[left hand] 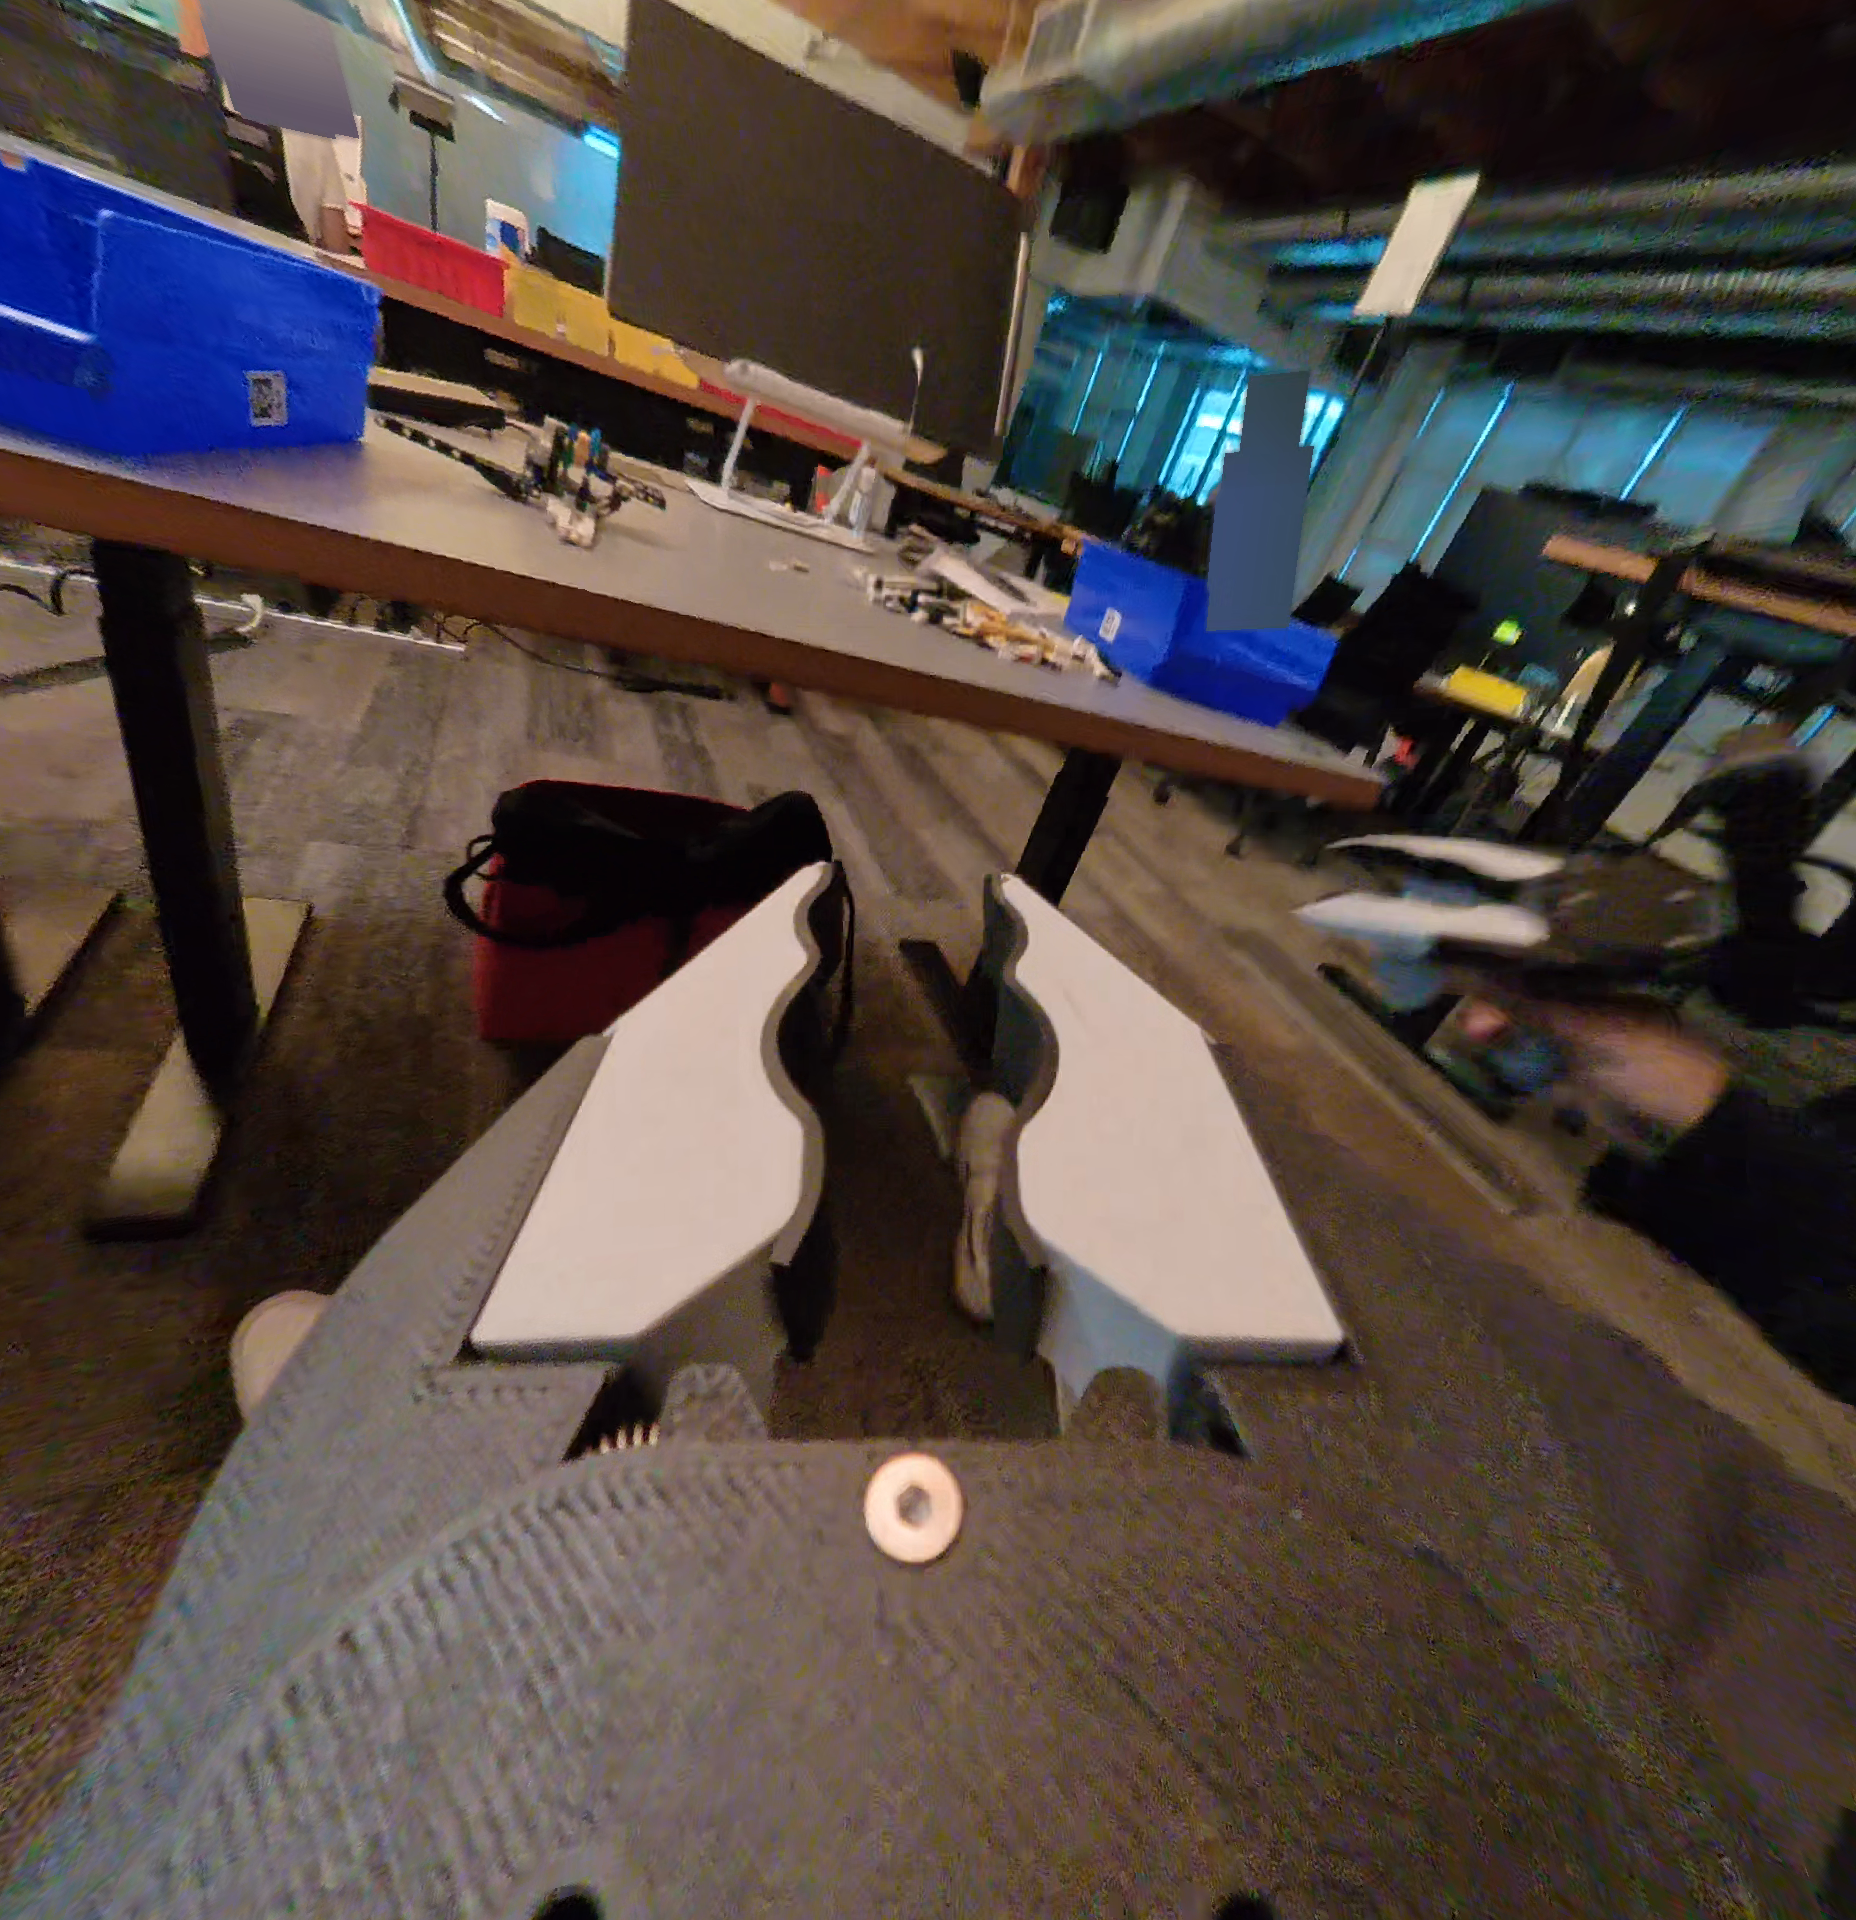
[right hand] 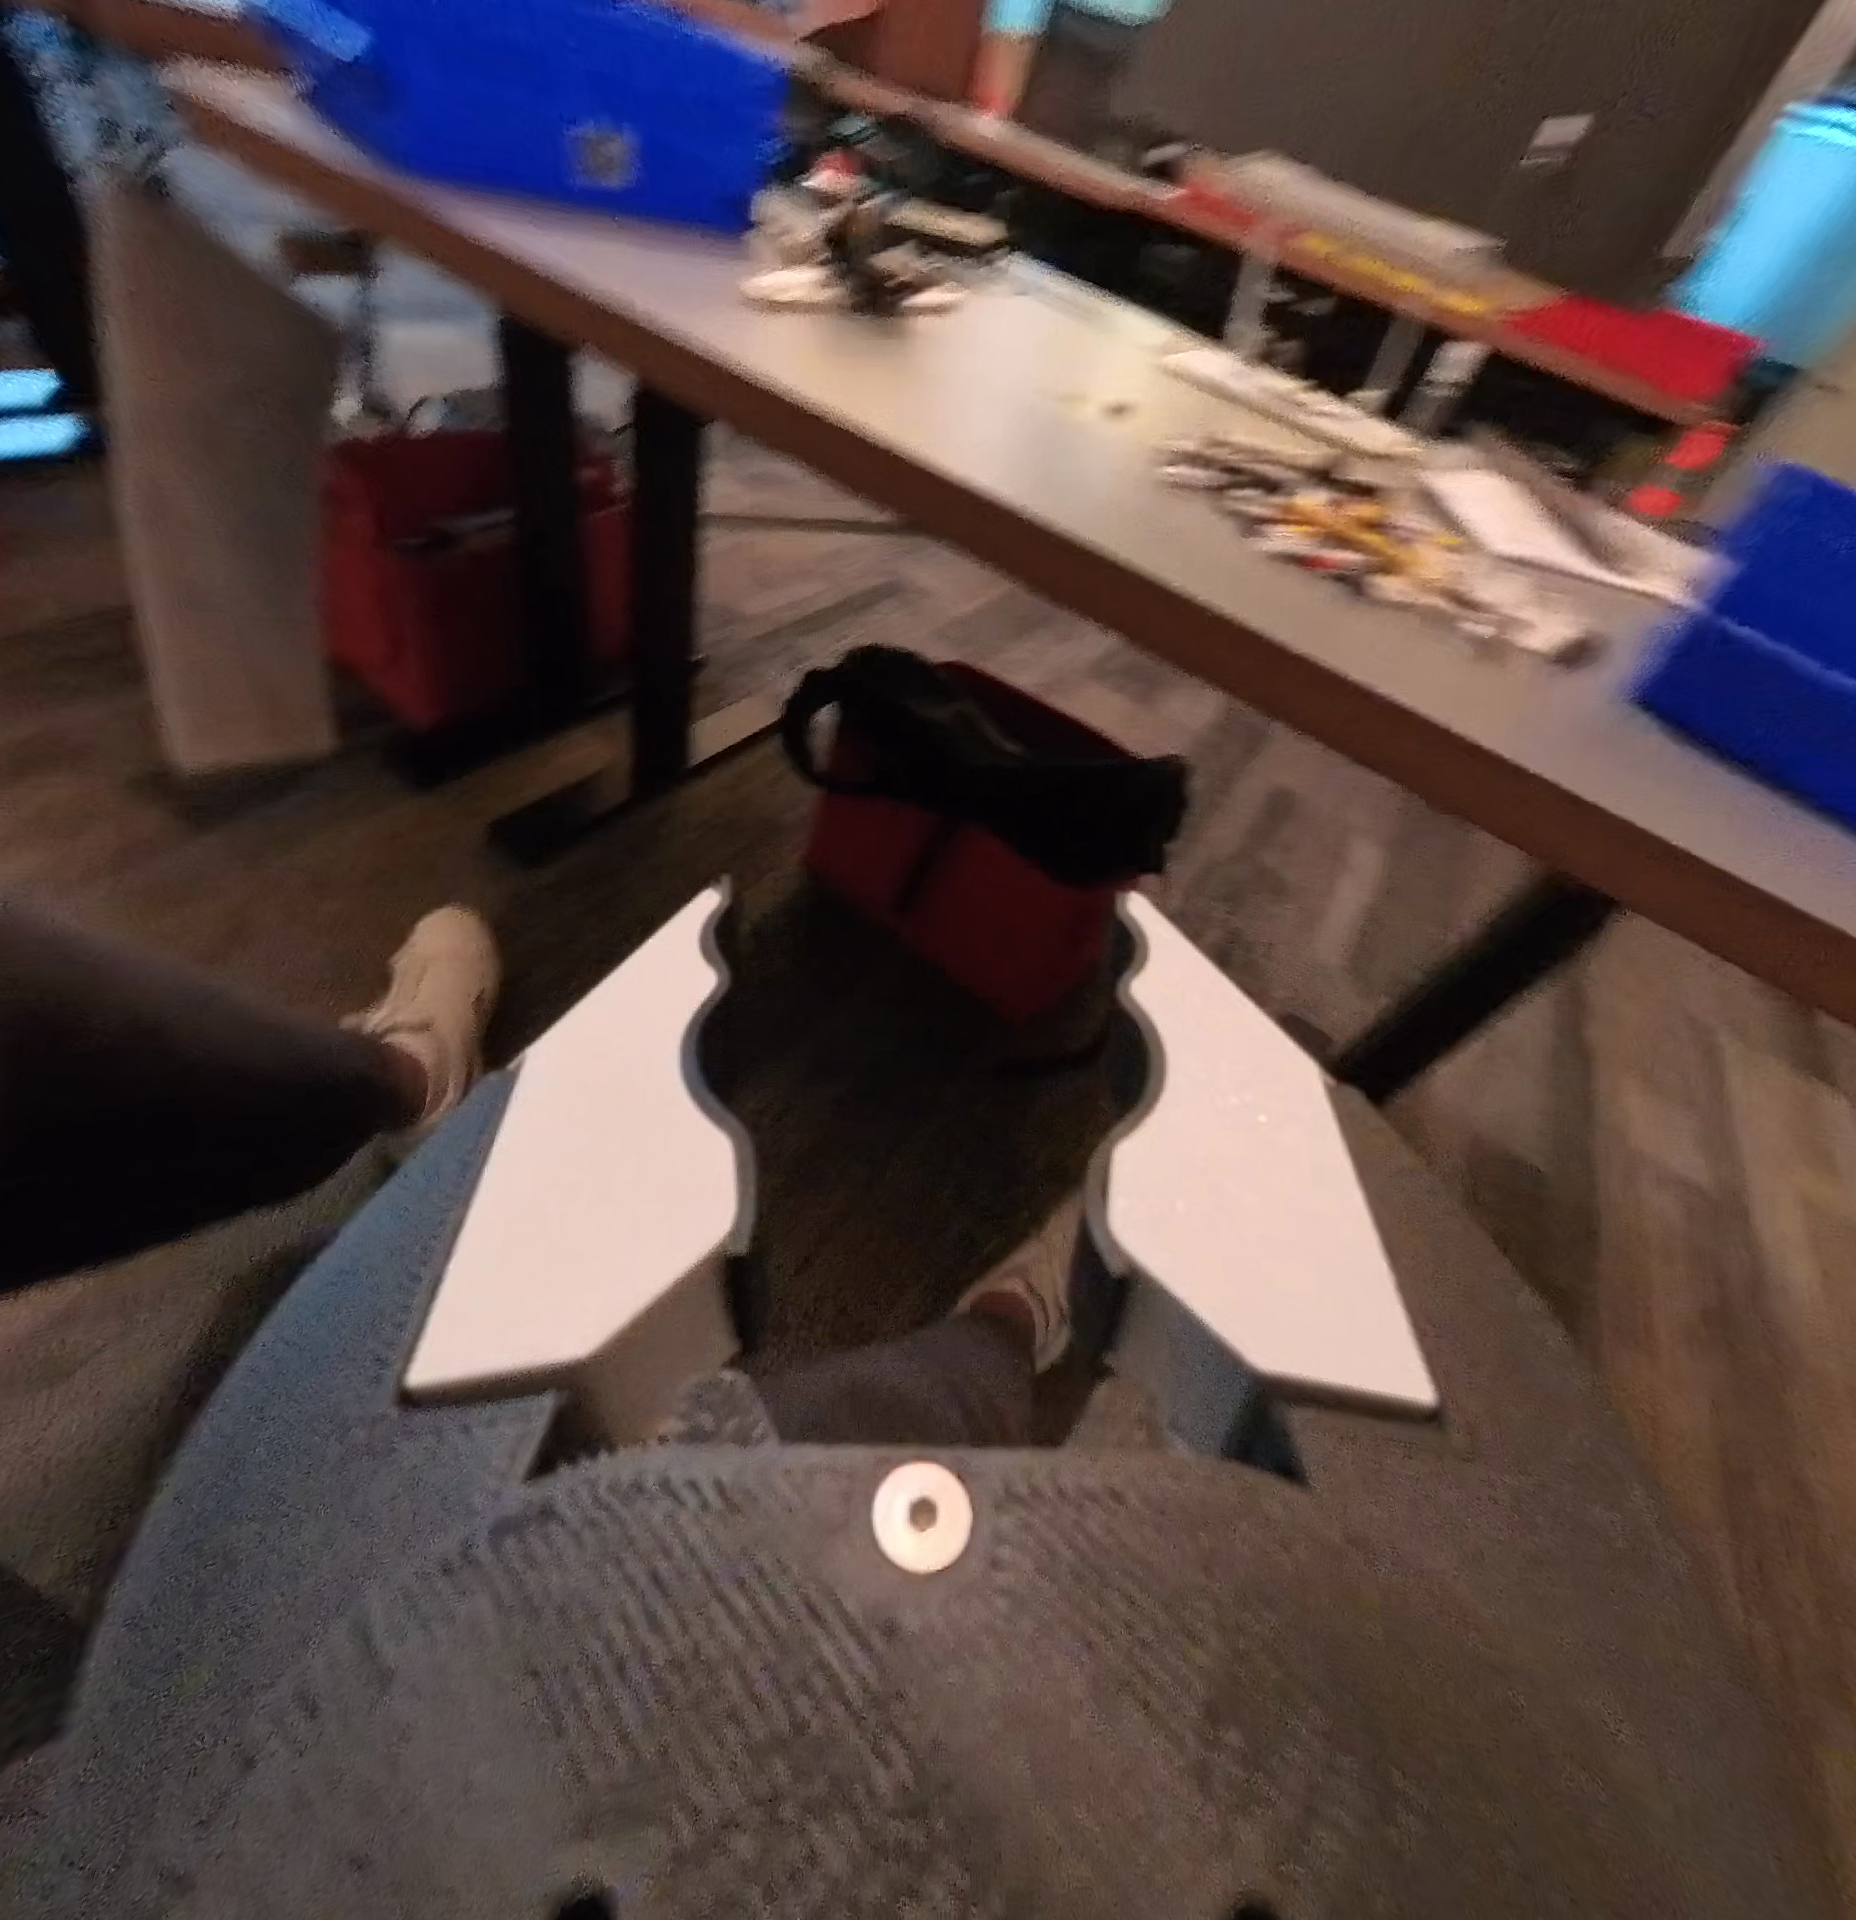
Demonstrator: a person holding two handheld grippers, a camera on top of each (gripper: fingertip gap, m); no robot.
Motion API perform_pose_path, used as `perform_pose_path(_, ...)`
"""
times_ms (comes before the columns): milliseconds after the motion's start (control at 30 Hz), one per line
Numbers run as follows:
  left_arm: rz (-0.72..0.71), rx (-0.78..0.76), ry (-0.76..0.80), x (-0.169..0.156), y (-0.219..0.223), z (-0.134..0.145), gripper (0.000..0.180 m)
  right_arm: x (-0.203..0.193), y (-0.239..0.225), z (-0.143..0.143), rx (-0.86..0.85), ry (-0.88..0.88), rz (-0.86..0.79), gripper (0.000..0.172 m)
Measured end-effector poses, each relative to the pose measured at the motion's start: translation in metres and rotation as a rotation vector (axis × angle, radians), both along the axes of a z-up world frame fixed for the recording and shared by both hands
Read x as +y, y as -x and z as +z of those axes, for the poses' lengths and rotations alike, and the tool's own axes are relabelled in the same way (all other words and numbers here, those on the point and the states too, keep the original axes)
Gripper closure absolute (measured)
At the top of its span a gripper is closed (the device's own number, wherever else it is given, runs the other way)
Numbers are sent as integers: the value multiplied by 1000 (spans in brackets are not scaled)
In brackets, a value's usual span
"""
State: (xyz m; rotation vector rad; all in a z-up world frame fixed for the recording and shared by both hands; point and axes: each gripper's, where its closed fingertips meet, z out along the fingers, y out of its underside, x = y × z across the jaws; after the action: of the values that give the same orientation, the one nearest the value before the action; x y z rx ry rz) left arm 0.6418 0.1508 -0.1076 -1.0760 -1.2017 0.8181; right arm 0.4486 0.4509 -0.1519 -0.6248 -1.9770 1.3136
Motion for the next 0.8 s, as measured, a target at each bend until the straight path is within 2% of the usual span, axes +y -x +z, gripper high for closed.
perform_pose_path(67,18,5,-26,-9,7,0,155,-51,21,-39,11,-110,108,108)
perform_pose_path(133,55,-12,-30,-23,17,-7,156,-95,56,-97,-3,-199,173,110)
perform_pose_path(233,128,-95,-55,-54,31,-33,154,-141,105,-231,-212,-305,268,117)
perform_pose_path(300,160,-157,-122,-73,35,-52,153,-155,120,-331,-374,-347,322,137)
perform_pose_path(433,244,-273,-219,-113,41,-99,152,-164,146,-498,-463,-427,290,145)
perform_pose_path(500,269,-335,-207,-131,44,-123,151,-166,151,-569,-524,-474,290,148)
perform_pose_path(567,305,-417,-152,-149,47,-148,151,-170,156,-622,-585,-489,290,147)
perform_pose_path(633,348,-491,-155,-164,48,-170,150,-175,164,-658,-631,-492,297,144)
perform_pose_path(700,362,-529,-193,-171,50,-181,151,-183,171,-683,-656,-498,322,145)
perform_pose_path(800,378,-508,-263,-180,58,-182,152,-187,175,-706,-684,-540,350,144)
